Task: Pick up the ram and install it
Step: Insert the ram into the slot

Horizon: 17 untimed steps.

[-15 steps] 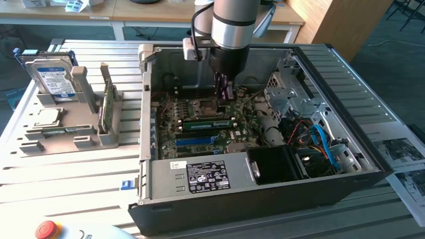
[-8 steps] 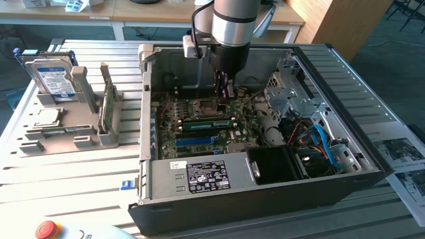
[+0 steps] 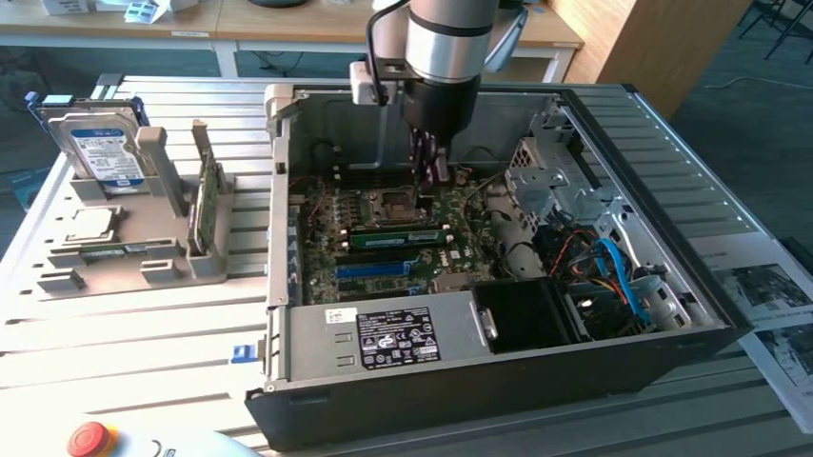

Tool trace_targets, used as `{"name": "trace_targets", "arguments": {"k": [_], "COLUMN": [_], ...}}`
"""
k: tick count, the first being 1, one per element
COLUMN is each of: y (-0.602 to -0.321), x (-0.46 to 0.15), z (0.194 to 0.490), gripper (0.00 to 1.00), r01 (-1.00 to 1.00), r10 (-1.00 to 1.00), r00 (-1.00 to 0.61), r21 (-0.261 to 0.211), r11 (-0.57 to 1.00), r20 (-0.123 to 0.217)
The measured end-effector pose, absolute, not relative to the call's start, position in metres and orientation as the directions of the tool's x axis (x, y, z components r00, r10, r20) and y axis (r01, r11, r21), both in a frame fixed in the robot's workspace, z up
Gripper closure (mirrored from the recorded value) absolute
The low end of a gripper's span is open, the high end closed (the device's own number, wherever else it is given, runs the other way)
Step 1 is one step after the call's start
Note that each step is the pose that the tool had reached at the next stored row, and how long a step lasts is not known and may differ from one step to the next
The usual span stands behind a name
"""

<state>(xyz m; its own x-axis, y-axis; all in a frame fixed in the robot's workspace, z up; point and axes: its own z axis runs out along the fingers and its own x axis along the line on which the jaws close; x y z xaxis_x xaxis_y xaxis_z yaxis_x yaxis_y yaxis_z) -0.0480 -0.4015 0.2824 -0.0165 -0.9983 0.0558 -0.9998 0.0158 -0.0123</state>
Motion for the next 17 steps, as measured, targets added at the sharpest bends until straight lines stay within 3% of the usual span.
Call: {"name": "trace_targets", "arguments": {"k": [17], "y": [-0.402], "x": [-0.048], "z": [0.299], "gripper": [0.81], "r01": [-1.0], "r10": [-0.998], "r00": [-0.016], "r21": [-0.01], "r11": [0.016], "r20": [0.06]}}
